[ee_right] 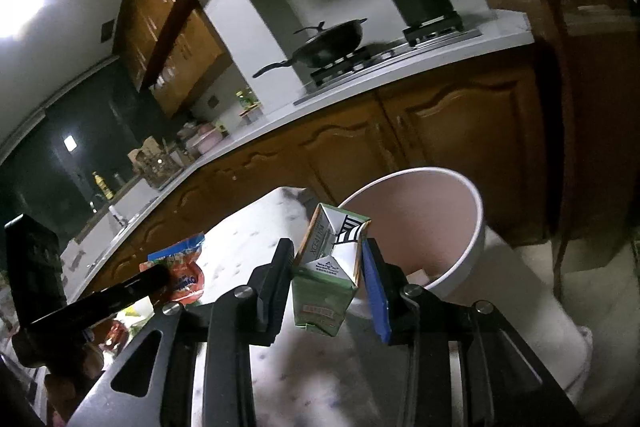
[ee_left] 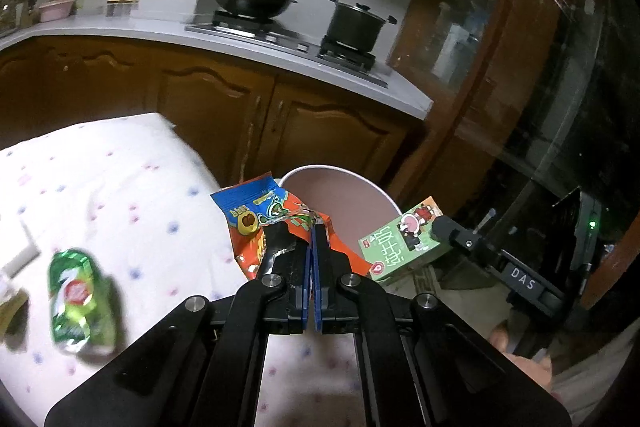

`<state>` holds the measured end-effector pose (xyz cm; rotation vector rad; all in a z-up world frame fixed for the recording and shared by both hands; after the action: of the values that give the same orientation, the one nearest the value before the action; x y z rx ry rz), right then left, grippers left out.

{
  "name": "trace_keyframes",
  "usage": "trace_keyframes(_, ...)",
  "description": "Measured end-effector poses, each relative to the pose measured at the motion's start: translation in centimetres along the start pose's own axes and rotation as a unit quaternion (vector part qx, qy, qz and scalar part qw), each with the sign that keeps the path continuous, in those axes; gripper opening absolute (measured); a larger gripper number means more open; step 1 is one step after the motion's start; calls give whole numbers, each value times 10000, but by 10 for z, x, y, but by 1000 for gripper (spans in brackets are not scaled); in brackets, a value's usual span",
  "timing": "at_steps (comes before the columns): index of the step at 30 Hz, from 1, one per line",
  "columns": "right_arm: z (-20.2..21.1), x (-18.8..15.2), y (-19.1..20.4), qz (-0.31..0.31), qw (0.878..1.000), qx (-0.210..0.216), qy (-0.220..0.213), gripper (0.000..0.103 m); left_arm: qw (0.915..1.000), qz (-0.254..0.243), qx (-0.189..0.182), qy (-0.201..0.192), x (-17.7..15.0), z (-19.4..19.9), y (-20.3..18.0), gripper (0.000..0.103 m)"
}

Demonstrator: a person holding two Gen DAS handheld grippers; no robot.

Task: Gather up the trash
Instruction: 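Carry the orange packet and green carton over the bin and open both tools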

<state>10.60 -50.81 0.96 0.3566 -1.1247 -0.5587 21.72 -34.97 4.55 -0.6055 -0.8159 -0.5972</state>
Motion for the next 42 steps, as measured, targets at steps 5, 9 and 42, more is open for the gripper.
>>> trace_keyframes(5, -7, 17, -19, -65, 9998, -156, -130, 35, 9998, -136, -114, 26, 16, -31, -12, 1)
trace_keyframes(9, -16, 29, -32, -81, 9993, -287, -217, 35, 9996, -216, -180, 75, 24, -58, -21, 1)
trace_keyframes(42, -41, 35, -84, -649, 9964, -536, -125, 64, 9971, -129, -39, 751, 0, -119, -22, 47)
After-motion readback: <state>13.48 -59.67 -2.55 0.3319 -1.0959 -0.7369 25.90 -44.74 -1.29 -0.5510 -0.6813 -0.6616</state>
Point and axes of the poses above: each gripper's, at about its wrist camera, not at the fingertips, and z roughly against the way its jaws point, y to its left, x to its top, the point moved 6 cm from there along -z, roughly the way its jaws point, and after that the axes turned 4 degrees about -z, right-handed, at the moved point
